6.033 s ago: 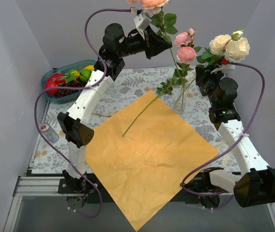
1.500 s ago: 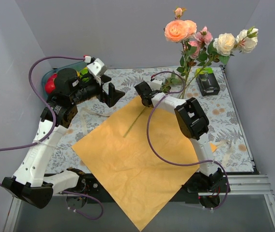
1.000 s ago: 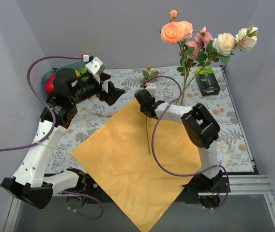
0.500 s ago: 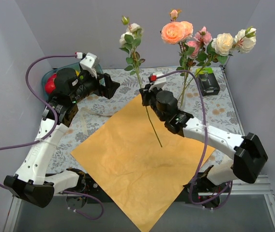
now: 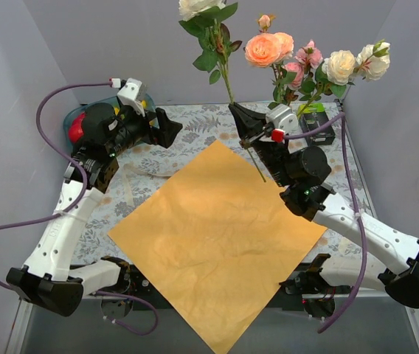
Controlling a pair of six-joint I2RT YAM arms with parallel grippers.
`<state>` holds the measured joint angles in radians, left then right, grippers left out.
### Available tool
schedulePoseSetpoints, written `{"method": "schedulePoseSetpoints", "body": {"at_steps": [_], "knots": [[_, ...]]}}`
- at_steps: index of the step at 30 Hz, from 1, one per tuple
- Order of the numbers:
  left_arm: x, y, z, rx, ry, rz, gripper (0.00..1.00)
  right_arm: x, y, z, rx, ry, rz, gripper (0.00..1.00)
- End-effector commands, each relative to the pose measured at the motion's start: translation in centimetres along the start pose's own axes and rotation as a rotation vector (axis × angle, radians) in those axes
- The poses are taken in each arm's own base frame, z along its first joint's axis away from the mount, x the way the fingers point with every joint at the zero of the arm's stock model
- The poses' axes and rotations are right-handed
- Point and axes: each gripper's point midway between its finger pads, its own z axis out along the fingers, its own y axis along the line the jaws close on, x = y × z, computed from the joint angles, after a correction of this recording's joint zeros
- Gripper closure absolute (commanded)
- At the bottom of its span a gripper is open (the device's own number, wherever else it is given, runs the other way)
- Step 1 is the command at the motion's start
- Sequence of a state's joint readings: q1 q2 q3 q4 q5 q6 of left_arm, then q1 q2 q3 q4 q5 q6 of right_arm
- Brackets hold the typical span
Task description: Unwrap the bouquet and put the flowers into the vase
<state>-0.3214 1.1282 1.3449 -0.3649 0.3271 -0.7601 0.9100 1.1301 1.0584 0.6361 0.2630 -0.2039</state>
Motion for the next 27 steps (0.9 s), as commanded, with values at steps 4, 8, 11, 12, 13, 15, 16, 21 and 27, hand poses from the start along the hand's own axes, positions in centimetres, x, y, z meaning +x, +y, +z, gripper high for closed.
{"method": "schedulePoseSetpoints", "body": {"at_steps": [4,8,11,12,13,15,16,21,27], "knots": [[0.9,1.1,1.4,-0.033,0.036,-0.076,0.02,-10.0,-2.1,-0.8,0.011,-0.281,-0.265,0.99],[1.0,1.2,1.8,-0.030,0.037,-0.074,0.02,-14.1,-4.5,-2.1,0.084,-0.377,-0.288,0.99],[0.9,0.9,1.9,-0.013,0.023,-0.077,0.02,-15.2,-5.3,-1.9,0.054,-0.433,-0.320,0.99],[0.8,0.9,1.9,-0.010,0.019,-0.077,0.02,-15.6,-6.1,-1.8,0.070,-0.443,-0.321,0.99],[0.8,0.9,1.9,-0.005,0.017,-0.076,0.02,-15.4,-6.3,-1.4,0.066,-0.443,-0.297,0.99],[0.6,0.7,1.7,0.001,0.006,-0.069,0.02,-15.2,-7.6,-1.3,0.095,-0.450,-0.291,0.99],[0.7,0.8,1.8,0.001,0.003,-0.063,0.02,-15.3,-8.0,-1.2,0.100,-0.470,-0.262,0.99],[0.2,0.6,1.4,0.016,-0.033,-0.030,0.02,-13.4,-10.4,-0.6,0.165,-0.484,-0.267,0.99],[-0.4,0.6,1.4,0.033,-0.056,-0.011,0.02,-10.4,-11.6,-0.4,0.159,-0.506,-0.264,0.99]]}}
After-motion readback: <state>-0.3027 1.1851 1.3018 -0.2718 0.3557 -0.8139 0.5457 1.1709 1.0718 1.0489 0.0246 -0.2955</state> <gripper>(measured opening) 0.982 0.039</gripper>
